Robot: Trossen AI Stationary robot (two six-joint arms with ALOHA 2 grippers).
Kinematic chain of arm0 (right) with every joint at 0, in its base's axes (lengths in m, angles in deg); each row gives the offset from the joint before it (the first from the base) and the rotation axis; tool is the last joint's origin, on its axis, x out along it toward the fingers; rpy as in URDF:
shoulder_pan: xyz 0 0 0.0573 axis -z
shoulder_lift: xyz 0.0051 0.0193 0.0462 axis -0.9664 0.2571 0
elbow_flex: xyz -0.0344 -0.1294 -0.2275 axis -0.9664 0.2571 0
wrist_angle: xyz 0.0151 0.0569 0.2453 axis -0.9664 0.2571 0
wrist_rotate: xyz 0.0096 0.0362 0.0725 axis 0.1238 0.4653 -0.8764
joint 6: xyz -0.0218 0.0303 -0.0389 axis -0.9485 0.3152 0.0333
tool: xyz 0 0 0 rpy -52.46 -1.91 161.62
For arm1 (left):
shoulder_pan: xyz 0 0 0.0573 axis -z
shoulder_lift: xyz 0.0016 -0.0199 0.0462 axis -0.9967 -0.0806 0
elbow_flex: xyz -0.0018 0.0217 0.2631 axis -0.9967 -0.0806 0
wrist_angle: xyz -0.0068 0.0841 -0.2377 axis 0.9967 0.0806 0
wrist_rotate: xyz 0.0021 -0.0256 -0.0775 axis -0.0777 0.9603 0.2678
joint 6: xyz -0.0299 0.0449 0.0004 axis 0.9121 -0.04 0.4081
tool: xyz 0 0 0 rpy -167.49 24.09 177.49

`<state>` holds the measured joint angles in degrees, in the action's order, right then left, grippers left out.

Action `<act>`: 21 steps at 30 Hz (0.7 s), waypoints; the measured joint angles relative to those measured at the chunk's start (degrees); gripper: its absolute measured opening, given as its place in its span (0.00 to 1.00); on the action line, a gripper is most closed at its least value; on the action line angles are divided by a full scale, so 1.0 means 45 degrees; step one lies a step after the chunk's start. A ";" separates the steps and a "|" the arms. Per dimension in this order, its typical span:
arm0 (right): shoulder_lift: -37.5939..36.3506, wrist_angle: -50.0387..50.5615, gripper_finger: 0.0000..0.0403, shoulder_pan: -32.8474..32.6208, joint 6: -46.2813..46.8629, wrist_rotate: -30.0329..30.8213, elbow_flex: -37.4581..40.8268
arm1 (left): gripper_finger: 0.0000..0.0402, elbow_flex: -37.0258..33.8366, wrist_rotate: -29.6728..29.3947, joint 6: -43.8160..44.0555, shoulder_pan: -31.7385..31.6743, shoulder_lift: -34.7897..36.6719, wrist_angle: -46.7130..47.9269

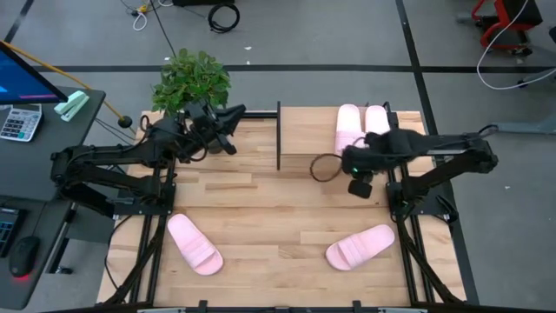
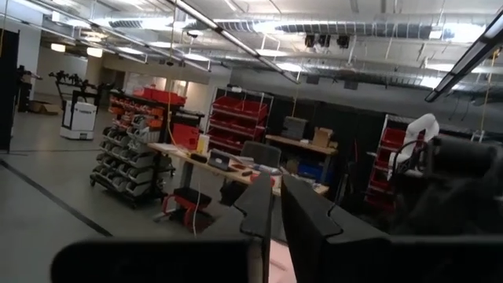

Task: Pick and place slides into the shelf
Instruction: Put the right pink slide on the shelf

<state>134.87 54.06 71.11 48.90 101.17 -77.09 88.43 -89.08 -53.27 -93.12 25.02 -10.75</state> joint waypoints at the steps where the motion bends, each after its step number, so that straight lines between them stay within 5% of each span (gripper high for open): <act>1: -0.0194 0.0070 0.33 -0.0349 0.0500 -0.0177 0.0111 | 0.09 0.0000 0.0000 0.0017 0.0000 0.0000 0.0100; 8: -0.1209 -0.0011 0.32 -0.3351 0.4959 -0.0822 0.0248 | 0.09 0.0000 0.0111 0.0363 0.0000 -0.0021 0.0337; 15: -0.1340 -0.0130 0.32 -0.6169 0.9153 -0.0825 0.0385 | 0.12 0.0005 0.2033 0.1589 0.0002 -0.0223 0.1363; 21: -0.1791 -0.1537 0.32 -0.8206 1.2580 -0.1288 0.2460 | 0.15 -0.0018 0.2619 0.2268 0.0191 -0.0639 0.1711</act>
<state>126.81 47.15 34.18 105.51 95.37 -66.02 88.35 -77.30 -43.07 -92.26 22.15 -3.05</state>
